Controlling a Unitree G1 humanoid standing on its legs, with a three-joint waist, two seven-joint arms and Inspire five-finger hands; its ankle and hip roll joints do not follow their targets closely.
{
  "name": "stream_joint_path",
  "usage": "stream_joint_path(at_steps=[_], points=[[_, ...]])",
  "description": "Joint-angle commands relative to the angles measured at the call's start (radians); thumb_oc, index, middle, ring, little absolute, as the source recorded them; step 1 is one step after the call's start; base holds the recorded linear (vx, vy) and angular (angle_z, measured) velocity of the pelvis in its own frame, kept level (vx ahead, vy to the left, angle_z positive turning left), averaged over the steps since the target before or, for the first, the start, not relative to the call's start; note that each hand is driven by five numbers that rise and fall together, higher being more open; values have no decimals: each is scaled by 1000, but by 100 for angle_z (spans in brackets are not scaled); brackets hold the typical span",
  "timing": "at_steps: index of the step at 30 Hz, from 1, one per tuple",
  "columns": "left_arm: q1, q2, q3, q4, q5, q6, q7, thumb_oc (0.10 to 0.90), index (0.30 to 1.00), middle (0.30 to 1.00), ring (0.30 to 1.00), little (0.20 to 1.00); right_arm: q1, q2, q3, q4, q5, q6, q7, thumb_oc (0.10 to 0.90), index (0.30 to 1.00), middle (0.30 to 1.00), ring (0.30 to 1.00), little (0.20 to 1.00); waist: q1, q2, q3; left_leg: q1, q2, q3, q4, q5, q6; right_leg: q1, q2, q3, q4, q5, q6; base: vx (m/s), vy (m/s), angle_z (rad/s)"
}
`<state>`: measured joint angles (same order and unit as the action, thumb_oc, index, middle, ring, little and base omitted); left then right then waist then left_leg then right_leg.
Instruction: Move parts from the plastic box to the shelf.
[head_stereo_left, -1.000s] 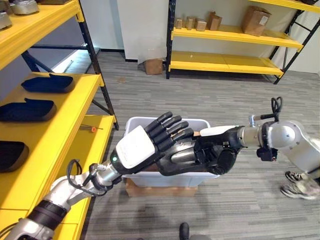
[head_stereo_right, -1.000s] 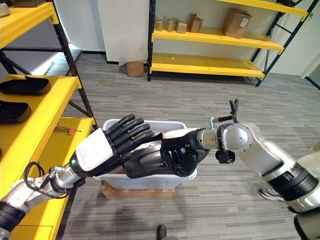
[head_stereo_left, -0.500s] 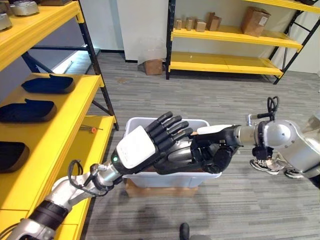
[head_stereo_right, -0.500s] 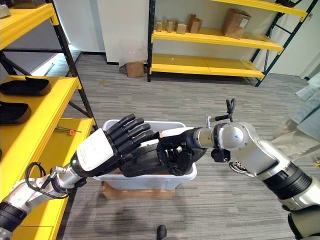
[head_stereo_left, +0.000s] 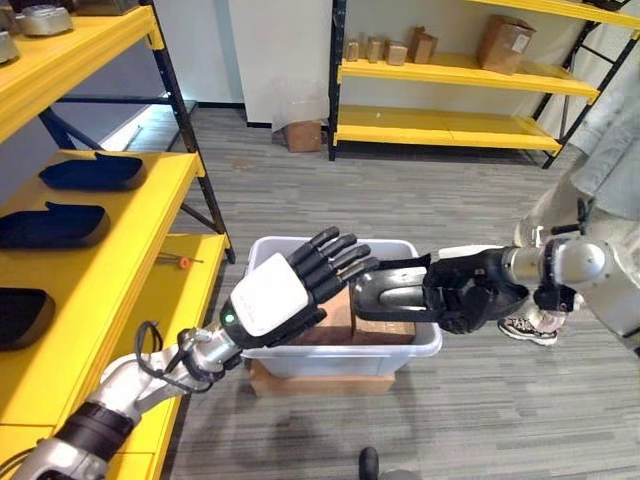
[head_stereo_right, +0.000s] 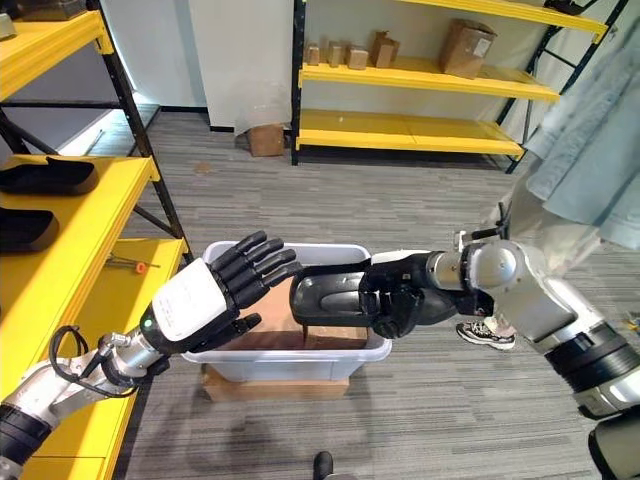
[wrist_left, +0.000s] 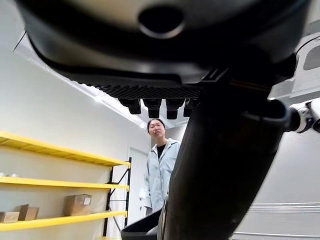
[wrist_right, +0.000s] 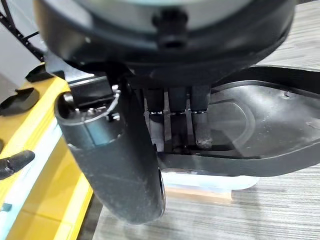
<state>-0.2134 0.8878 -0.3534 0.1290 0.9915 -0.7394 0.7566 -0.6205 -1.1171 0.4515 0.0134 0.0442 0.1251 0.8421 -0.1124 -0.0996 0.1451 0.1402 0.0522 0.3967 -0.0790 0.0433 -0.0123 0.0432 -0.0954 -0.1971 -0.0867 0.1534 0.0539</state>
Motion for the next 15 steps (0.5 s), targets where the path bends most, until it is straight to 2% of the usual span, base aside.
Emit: stream_joint_path(at_steps=[1,5,8,15], points=[[-36,44,57,9,-59,2,96,900,1000,1000,1000,1000,-89,-66,-104,29,71,-78,-13,400,300,300,300,300,17,-12,-76,-4,49,-110,-8,-66,-41,64,-5,10,42,-127,79,0,0,0],[-33,50,55,7,-52,-27,103,900,1000,1000,1000,1000,-103,-82,-86,-8,171,-98,45,400,300,300,300,300,16,-13,-75,-3,49,-110,-8,-66,-41,64,-4,13,37,-124,78,0,0,0],[-43,33,46,16,-38,-26,115,900,1000,1000,1000,1000,-107,-55,-79,-98,255,-64,76,400,300,300,300,300,13,-11,-77,-4,50,-109,-8,-67,-42,64,-4,17,36,-124,79,0,0,0],[-59,10,32,21,-32,-29,106,900,1000,1000,1000,1000,-101,-27,-76,-191,318,-22,103,400,300,300,300,300,15,-12,-77,-5,52,-113,-8,-67,-43,63,-3,20,34,-122,78,0,0,0]])
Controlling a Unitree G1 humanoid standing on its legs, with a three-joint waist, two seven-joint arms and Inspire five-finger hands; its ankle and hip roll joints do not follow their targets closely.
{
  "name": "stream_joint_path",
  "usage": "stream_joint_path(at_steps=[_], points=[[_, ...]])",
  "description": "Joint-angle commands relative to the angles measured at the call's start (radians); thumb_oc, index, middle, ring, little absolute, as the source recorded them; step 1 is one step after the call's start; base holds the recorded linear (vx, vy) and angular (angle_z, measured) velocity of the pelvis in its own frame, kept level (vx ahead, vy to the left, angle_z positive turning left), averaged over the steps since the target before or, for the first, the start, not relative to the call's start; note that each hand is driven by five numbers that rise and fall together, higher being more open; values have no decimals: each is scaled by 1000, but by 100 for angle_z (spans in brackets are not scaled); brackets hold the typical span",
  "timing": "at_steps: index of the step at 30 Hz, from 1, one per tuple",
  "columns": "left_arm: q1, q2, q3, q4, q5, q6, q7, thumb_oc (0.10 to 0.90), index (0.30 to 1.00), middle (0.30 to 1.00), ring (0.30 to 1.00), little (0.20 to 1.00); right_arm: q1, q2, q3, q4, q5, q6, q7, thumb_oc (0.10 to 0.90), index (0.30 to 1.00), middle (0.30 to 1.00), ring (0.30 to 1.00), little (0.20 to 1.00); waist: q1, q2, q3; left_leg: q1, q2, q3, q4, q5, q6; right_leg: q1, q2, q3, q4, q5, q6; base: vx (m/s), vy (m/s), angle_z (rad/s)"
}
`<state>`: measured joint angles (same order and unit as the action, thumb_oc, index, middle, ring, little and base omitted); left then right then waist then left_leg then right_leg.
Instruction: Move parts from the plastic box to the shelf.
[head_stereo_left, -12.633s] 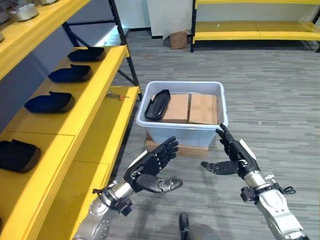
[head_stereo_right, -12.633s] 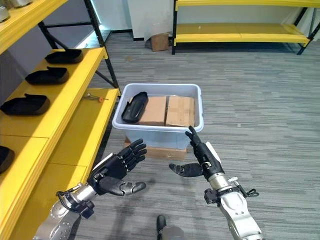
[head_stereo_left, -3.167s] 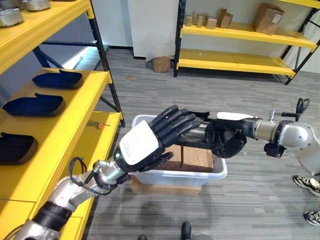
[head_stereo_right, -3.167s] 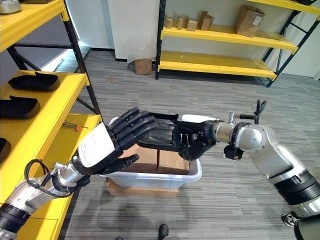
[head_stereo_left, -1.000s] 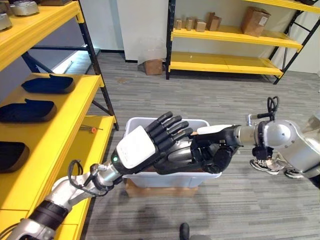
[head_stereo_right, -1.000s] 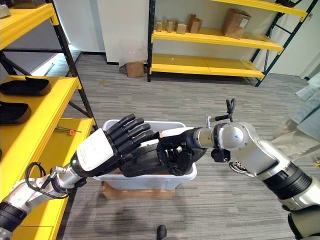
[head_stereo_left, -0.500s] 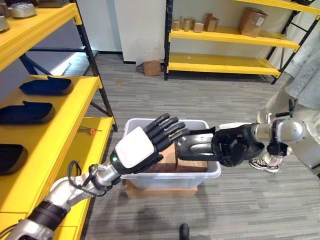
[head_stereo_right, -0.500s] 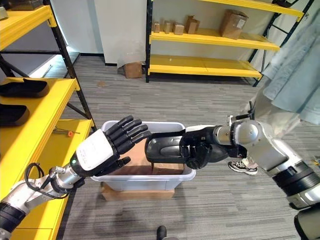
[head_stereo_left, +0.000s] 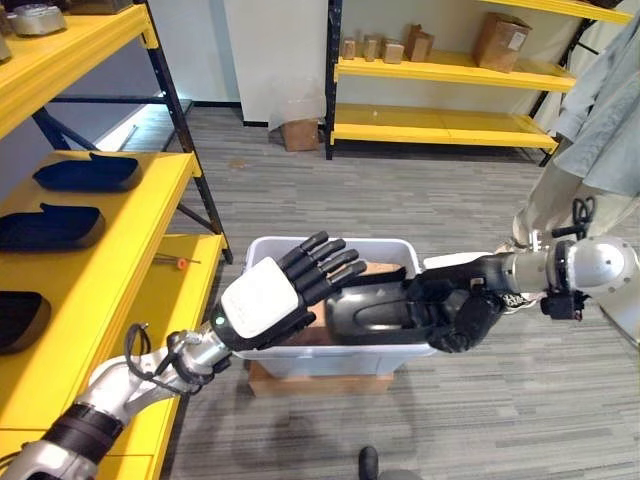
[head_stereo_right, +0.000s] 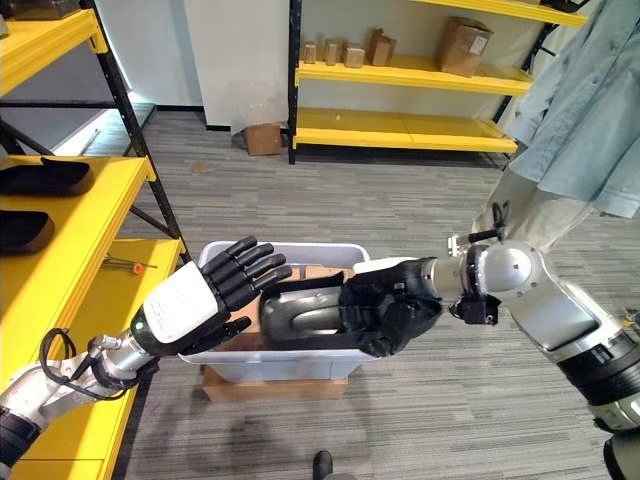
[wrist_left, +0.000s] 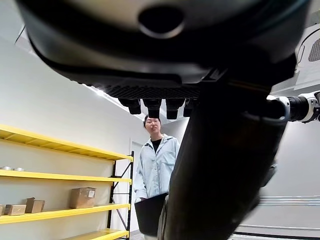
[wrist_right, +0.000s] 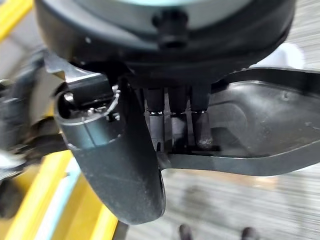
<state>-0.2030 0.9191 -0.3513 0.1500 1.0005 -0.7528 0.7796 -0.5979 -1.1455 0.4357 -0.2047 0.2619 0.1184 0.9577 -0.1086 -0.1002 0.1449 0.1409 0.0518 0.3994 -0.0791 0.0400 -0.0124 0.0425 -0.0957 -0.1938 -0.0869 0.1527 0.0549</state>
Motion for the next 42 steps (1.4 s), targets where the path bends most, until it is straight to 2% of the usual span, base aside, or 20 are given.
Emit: stream_joint_path(at_steps=[1,8,23,31,37,42], points=[[-76,-29,21,7,-37,-16,82,900,1000,1000,1000,1000,-126,15,-53,-17,152,-4,-5,400,300,300,300,300,13,-13,-75,-6,54,-118,-8,-63,-42,63,-2,19,34,-121,77,0,0,0],[-94,-51,-6,20,-27,-33,67,900,1000,1000,1000,1000,-133,39,-53,-70,139,-18,-28,400,300,300,300,300,15,-12,-75,-7,54,-125,-8,-64,-42,62,0,26,33,-121,77,0,0,0],[-126,-67,-55,1,-47,-15,41,900,1000,1000,1000,1000,-177,65,-31,-94,117,-1,-31,400,300,300,300,300,13,-10,-75,-7,52,-130,-8,-66,-39,62,-1,31,33,-121,80,0,0,0],[-151,-90,-95,1,-37,-25,49,900,1000,1000,1000,1000,-246,118,29,-76,71,18,-51,400,300,300,300,300,22,-8,-77,-6,48,-136,-8,-68,-37,65,-3,29,31,-121,80,0,0,0],[-166,-109,-104,-22,-69,-12,-2,900,1000,1000,1000,1000,-270,145,61,-16,-2,20,-75,400,300,300,300,300,32,-8,-77,-7,46,-143,-8,-68,-35,69,-5,22,28,-120,80,0,0,0],[-151,-94,-100,-16,-106,6,-68,900,1000,1000,1000,1000,-269,137,59,28,-20,7,-91,400,300,300,300,300,35,-7,-77,-8,44,-143,-8,-68,-34,70,-7,18,23,-117,82,0,0,0]])
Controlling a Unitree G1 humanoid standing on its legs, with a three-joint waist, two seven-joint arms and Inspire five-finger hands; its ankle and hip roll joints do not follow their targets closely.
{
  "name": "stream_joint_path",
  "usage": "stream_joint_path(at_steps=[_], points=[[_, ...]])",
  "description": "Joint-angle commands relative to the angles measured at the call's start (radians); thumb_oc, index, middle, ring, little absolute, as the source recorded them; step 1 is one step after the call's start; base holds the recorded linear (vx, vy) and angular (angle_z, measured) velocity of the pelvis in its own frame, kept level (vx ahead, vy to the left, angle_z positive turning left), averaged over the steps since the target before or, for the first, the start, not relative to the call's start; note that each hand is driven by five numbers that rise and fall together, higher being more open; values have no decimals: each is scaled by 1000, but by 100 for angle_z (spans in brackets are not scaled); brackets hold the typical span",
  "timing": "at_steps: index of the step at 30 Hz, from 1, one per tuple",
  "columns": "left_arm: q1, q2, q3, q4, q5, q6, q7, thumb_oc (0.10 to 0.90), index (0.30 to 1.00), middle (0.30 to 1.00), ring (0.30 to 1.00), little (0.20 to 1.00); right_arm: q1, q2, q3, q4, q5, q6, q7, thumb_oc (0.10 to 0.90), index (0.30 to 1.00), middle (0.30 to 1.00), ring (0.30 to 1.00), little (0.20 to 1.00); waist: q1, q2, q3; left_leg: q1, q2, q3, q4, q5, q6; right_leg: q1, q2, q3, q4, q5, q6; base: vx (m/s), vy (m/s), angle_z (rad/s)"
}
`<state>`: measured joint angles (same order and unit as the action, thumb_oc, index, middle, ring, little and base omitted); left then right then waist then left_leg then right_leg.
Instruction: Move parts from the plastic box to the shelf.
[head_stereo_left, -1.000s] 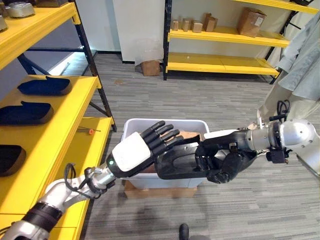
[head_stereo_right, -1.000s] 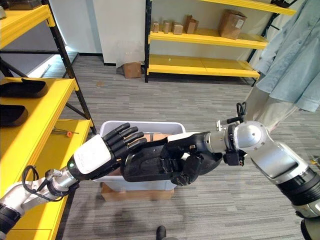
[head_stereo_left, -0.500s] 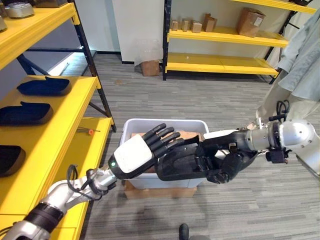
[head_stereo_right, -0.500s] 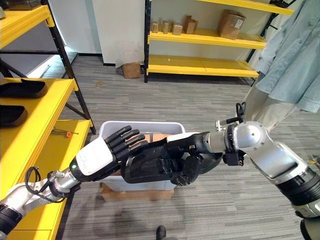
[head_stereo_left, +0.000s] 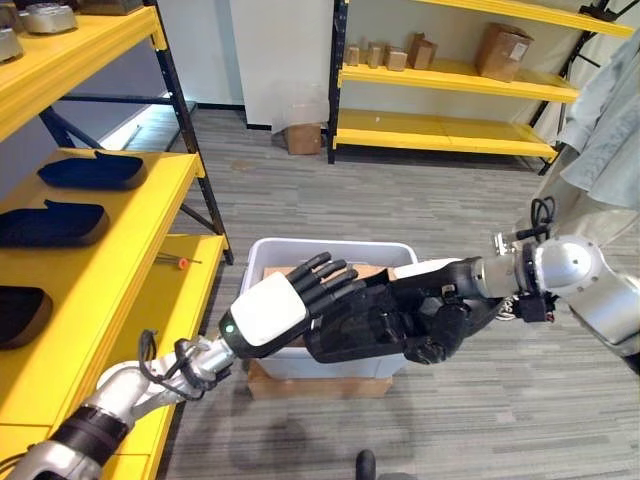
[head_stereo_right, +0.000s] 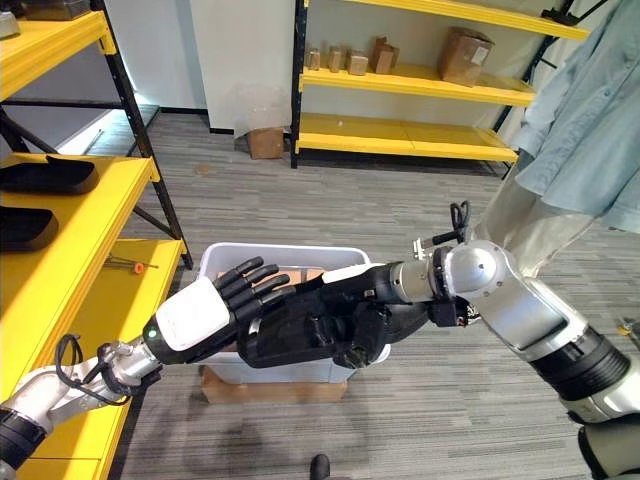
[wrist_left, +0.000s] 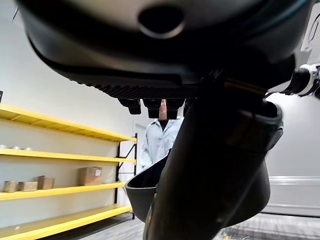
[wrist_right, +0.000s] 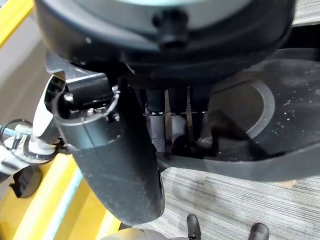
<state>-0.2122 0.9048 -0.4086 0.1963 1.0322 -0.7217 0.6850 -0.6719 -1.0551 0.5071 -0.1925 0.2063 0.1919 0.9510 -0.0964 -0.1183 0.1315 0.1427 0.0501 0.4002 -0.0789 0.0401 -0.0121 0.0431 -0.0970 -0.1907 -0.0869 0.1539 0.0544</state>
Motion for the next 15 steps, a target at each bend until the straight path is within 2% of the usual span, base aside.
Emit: stream_joint_path(at_steps=[1,4,11,15], points=[[-124,-72,-30,-61,-145,-28,4,900,1000,1000,1000,1000,-187,38,-24,16,25,-67,-84,400,300,300,300,300,24,12,-63,-10,45,-143,-8,-68,-35,68,-7,14,22,-117,83,0,0,0],[-95,-57,-12,-48,-144,-42,-28,900,1000,1000,1000,1000,-171,21,-40,18,19,-76,-82,400,300,300,300,300,24,13,-61,-11,45,-141,-8,-68,-35,66,-8,14,23,-117,84,0,0,0],[2,-14,58,-12,-102,-74,6,900,1000,1000,1000,1000,-135,-22,-78,10,6,-82,-86,400,300,300,300,300,29,17,-52,-9,46,-136,-8,-65,-37,68,-9,11,21,-117,84,0,0,0],[34,8,93,-18,-112,-114,-14,900,1000,1000,1000,1000,-126,-35,-91,14,3,-82,-95,400,300,300,300,300,33,18,-51,-8,46,-134,-8,-65,-36,69,-10,9,19,-115,84,0,0,0]])
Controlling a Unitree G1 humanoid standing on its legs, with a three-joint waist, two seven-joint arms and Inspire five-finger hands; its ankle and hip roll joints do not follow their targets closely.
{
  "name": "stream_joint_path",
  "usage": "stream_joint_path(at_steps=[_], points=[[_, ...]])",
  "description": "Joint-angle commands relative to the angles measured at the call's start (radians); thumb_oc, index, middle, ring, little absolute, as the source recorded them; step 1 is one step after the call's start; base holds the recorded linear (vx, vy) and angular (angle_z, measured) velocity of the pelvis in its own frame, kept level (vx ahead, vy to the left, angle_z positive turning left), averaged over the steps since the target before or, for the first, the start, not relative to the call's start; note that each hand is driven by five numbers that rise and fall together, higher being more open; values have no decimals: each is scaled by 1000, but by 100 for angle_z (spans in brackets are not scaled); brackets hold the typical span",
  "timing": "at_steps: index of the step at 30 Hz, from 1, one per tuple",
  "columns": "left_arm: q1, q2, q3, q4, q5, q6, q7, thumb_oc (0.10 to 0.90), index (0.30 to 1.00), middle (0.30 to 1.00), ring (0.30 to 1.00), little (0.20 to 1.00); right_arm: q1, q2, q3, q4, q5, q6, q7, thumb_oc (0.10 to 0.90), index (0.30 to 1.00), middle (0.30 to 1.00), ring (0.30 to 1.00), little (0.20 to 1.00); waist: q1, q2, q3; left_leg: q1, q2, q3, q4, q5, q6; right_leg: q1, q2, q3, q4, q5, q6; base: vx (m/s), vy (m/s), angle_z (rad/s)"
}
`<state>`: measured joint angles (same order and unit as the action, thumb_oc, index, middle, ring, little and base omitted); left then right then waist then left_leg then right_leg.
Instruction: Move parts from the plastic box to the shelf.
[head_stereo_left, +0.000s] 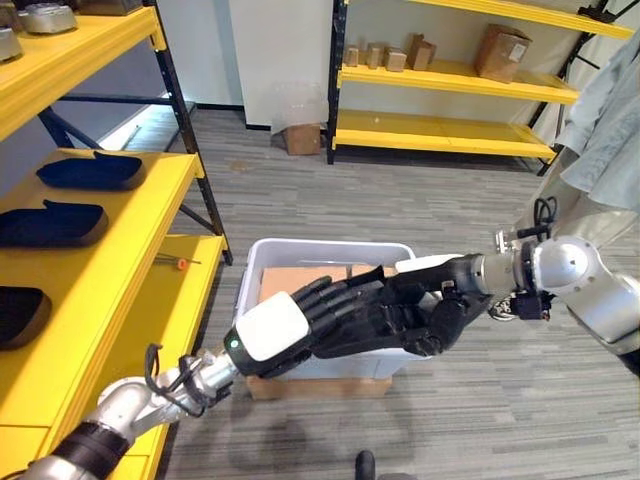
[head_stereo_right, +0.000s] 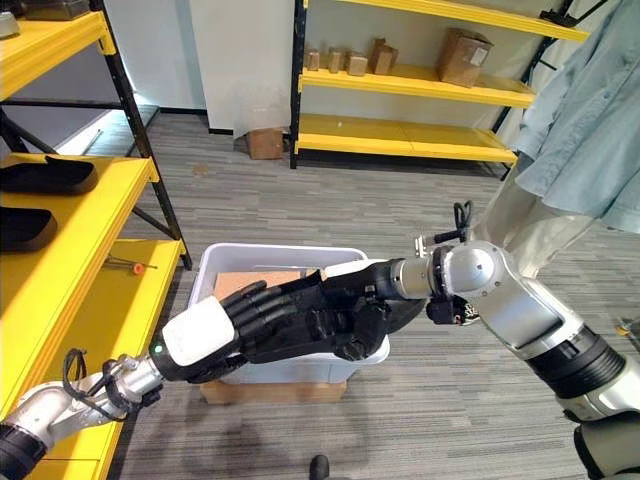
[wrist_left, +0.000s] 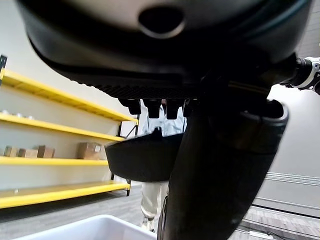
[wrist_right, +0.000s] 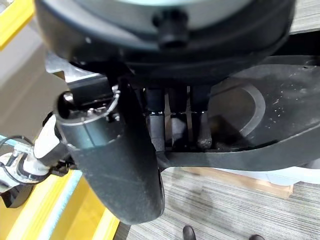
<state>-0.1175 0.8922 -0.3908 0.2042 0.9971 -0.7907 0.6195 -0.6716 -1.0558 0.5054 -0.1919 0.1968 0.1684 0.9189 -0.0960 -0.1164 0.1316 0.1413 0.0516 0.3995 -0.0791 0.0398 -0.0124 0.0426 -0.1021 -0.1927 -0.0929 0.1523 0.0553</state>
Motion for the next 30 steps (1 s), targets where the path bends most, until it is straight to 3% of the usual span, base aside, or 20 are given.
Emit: stream_joint_path(at_steps=[1,7,11,13,16,18,23,30], points=[[-54,25,80,-24,-91,-63,44,900,1000,1000,1000,1000,-126,-38,-92,13,11,-57,-66,400,300,300,300,300,33,16,-49,-7,45,-133,-8,-64,-36,69,-6,10,25,-114,83,0,0,0],[-30,19,97,-43,-204,-155,-5,900,1000,1000,1000,1000,-140,-46,-85,22,4,-60,-85,400,300,300,300,300,37,15,-47,-7,45,-134,-8,-63,-37,70,-6,7,24,-113,82,0,0,0],[-53,-48,97,-142,-412,-182,-185,900,1000,1000,1000,1000,-153,-28,-77,49,-4,-82,-86,400,300,300,300,300,43,12,-50,-9,43,-141,-8,-64,-36,73,-4,2,21,-112,79,0,0,0],[-62,-60,95,-163,-419,-179,-186,900,1000,1000,1000,1000,-161,-23,-70,53,-1,-81,-86,400,300,300,300,300,43,12,-50,-9,42,-143,-8,-64,-37,74,-4,1,21,-112,78,0,0,0],[-116,-80,61,-193,-339,-185,-100,900,1000,1000,1000,1000,-191,-2,-49,56,20,-79,-73,400,300,300,300,300,40,9,-56,-10,43,-145,-8,-64,-38,74,-4,-2,23,-113,78,0,0,0],[-146,-90,43,-203,-325,-155,-66,900,1000,1000,1000,1000,-206,5,-30,56,29,-80,-66,400,300,300,300,300,37,9,-59,-10,42,-146,-8,-64,-38,74,-4,-2,26,-114,78,0,0,0],[-223,-92,-10,-196,-118,-51,112,900,1000,1000,1000,1000,-245,34,13,54,62,-75,-49,400,300,300,300,300,29,8,-68,-11,42,-144,-8,-66,-39,73,-3,0,26,-116,79,0,0,0],[-346,-39,-115,-111,144,128,335,900,1000,1000,1000,1000,-297,71,71,80,58,-70,-18,400,300,300,300,300,16,11,-78,-9,43,-140,-8,-67,-40,73,-3,6,25,-116,83,0,0,0]])
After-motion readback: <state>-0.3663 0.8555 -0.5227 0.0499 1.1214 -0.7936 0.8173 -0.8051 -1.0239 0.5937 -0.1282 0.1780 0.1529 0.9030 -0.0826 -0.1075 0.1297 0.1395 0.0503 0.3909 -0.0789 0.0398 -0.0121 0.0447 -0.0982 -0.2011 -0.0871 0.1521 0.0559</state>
